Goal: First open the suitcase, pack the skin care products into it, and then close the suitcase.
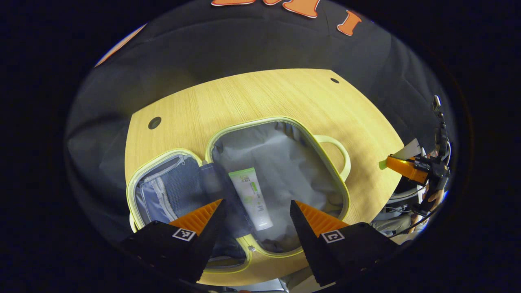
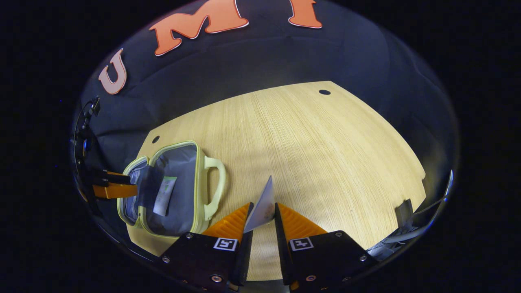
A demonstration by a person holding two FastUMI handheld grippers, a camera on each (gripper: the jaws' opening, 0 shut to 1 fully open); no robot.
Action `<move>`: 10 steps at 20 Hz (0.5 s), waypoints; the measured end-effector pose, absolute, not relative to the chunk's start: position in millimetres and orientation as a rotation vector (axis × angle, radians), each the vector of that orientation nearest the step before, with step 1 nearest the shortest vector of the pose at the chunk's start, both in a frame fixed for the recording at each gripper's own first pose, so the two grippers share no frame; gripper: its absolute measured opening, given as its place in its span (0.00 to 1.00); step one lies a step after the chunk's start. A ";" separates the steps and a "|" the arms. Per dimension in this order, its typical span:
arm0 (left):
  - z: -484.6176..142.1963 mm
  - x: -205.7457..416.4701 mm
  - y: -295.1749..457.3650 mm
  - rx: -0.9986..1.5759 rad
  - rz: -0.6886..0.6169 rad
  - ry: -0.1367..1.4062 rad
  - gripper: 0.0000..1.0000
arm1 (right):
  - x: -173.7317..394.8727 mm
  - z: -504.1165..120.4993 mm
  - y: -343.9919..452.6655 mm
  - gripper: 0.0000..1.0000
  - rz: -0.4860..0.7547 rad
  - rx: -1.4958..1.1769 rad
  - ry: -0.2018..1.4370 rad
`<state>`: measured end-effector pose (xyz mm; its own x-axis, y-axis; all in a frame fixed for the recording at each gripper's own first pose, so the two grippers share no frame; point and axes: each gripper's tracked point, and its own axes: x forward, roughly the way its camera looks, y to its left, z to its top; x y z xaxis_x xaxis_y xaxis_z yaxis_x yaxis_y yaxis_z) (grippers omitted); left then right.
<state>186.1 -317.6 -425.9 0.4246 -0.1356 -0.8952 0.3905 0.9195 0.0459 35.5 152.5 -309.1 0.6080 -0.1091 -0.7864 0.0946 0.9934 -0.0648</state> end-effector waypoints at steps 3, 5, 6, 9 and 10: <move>-413.3 195.4 -304.8 0.238 -0.289 1.010 0.97 | 47.6 -284.1 164.8 0.33 -0.082 -0.053 0.891; -404.0 198.5 -290.3 0.205 -0.261 0.966 0.99 | 60.7 -262.1 179.4 0.33 -0.048 -0.095 0.860; -397.7 200.5 -282.5 0.185 -0.247 0.943 0.99 | 67.0 -250.8 191.7 0.33 -0.023 -0.104 0.844; -385.4 201.8 -258.0 0.120 -0.202 0.892 0.99 | 83.3 -224.7 236.1 0.33 0.065 -0.128 0.814; -380.8 201.6 -245.2 0.103 -0.178 0.874 0.99 | 85.9 -220.1 252.9 0.33 0.100 -0.134 0.813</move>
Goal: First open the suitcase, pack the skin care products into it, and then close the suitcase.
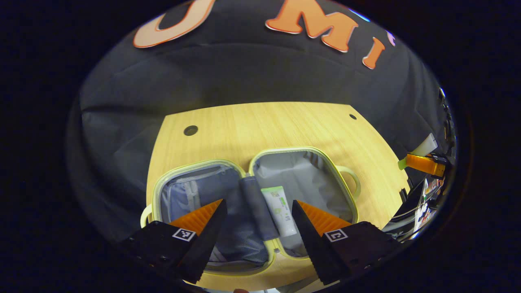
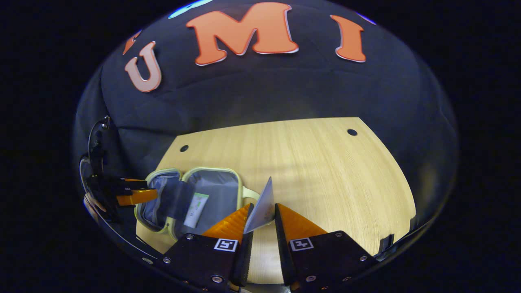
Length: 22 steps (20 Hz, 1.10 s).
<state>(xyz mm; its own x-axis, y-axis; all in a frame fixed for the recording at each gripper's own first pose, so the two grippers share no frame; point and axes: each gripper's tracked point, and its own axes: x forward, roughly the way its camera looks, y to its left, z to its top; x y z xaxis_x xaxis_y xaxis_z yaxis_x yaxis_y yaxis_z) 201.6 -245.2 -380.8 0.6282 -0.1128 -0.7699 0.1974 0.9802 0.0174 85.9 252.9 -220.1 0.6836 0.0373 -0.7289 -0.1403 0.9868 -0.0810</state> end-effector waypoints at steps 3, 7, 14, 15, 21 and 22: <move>-363.3 198.4 -201.6 0.097 -0.104 0.821 0.99 | 86.9 -217.0 305.8 0.32 0.207 -0.133 0.838; -343.1 188.0 -155.0 0.097 -0.019 0.750 0.99 | 69.6 -246.2 360.7 0.33 0.325 -0.097 0.969; -328.9 149.3 -75.1 0.062 0.144 0.680 0.98 | 54.4 -318.7 368.7 0.33 0.350 -0.152 1.241; -329.0 142.7 -65.5 0.062 0.171 0.669 0.99 | 54.7 -325.9 367.4 0.32 0.340 -0.155 1.262; -332.7 114.6 -33.3 0.012 0.258 0.670 0.98 | 58.7 -358.5 362.9 0.36 0.278 -0.178 1.313; -334.5 109.5 -29.3 0.006 0.265 0.675 0.99 | 60.6 -354.7 364.9 0.41 0.280 -0.169 1.306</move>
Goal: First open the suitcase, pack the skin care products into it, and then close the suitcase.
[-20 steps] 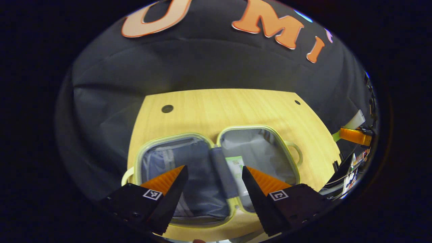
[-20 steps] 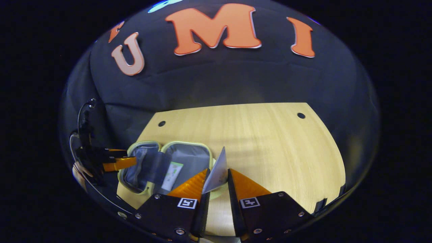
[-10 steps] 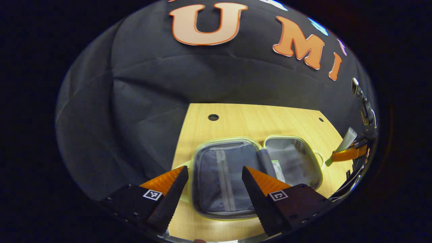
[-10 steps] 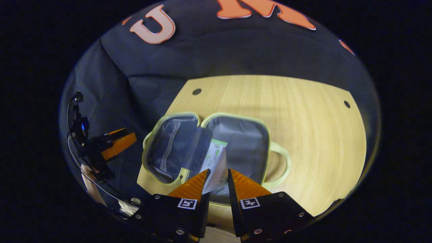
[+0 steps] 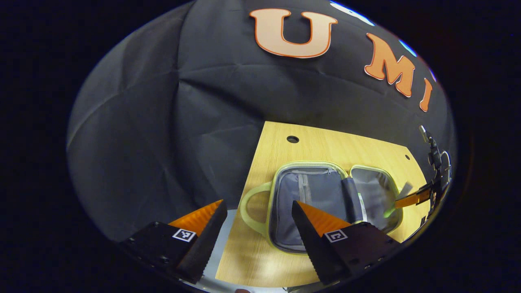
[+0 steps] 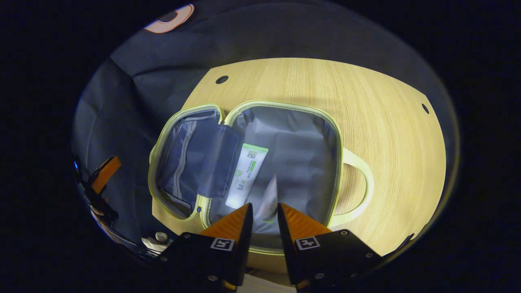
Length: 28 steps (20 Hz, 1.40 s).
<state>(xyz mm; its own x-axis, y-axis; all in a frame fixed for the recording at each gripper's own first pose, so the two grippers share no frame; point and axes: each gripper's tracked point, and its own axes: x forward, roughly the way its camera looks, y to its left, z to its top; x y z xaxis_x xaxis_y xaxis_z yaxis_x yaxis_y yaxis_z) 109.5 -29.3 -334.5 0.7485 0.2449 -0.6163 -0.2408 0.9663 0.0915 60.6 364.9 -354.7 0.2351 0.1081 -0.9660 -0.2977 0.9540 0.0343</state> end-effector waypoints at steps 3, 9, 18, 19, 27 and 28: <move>-337.2 103.4 -21.0 -0.010 0.291 0.681 0.99 | 65.3 -348.0 365.1 0.71 0.281 -0.165 1.273; -352.6 99.7 -8.2 -0.067 0.290 0.706 0.98 | 66.9 -333.4 362.2 0.96 0.293 -0.178 1.211; -388.0 128.8 19.2 -0.445 0.161 0.645 0.98 | 60.1 -320.7 372.7 0.96 0.312 -0.121 1.213; -394.1 132.4 25.4 -0.505 0.150 0.636 0.98 | 60.8 -320.7 371.9 0.96 0.307 -0.120 1.215; -435.3 159.7 32.2 -0.855 0.060 0.603 0.98 | 59.4 -321.2 361.6 0.96 0.252 -0.113 1.244; -442.4 162.7 32.1 -0.878 0.056 0.605 0.97 | 59.7 -321.4 360.7 0.96 0.246 -0.112 1.244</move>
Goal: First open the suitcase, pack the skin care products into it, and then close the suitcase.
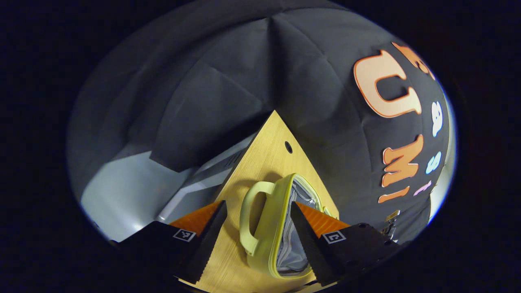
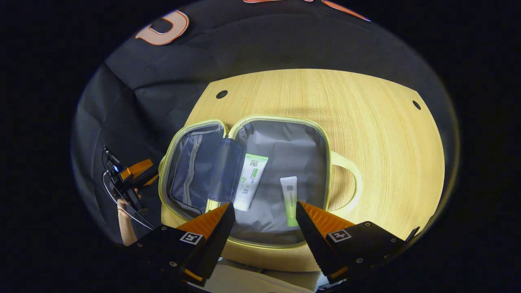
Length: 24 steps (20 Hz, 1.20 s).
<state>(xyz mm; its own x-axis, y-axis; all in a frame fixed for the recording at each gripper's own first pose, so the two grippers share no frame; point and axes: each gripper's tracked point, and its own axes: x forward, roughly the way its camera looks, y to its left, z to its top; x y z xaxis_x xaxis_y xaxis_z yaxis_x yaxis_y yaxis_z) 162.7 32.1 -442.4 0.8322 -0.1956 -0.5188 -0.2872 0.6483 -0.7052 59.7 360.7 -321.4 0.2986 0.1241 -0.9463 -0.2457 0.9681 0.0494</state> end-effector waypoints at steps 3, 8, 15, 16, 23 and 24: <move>-460.3 169.3 33.2 -0.927 0.057 0.626 0.95 | 60.1 -321.6 358.3 0.96 0.231 -0.100 1.248; -479.6 177.6 29.4 -0.981 0.095 0.676 0.51 | 62.8 -321.6 347.5 0.96 0.206 -0.088 1.242; -491.1 175.2 11.3 -0.983 0.147 0.811 0.10 | 63.4 -321.7 336.9 0.96 0.218 -0.053 1.223; -487.6 173.0 8.7 -0.959 0.148 0.817 0.10 | 64.0 -320.7 332.8 0.96 0.217 -0.059 1.219; -411.3 170.9 -8.1 -0.669 0.215 0.811 0.09 | 94.2 -286.4 308.4 0.96 0.216 -0.058 1.063; -392.6 171.3 -15.2 -0.626 0.218 0.802 0.09 | 99.9 -278.9 303.3 0.96 0.220 -0.065 1.033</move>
<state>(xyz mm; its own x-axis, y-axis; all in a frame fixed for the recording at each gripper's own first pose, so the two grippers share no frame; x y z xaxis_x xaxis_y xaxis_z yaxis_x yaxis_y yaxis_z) 171.3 -15.2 -392.6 0.6847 -0.0487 -0.7272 -0.4099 0.7993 -0.4395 99.9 303.3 -278.9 0.4921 0.1509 -0.8573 -0.2120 0.9760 0.0501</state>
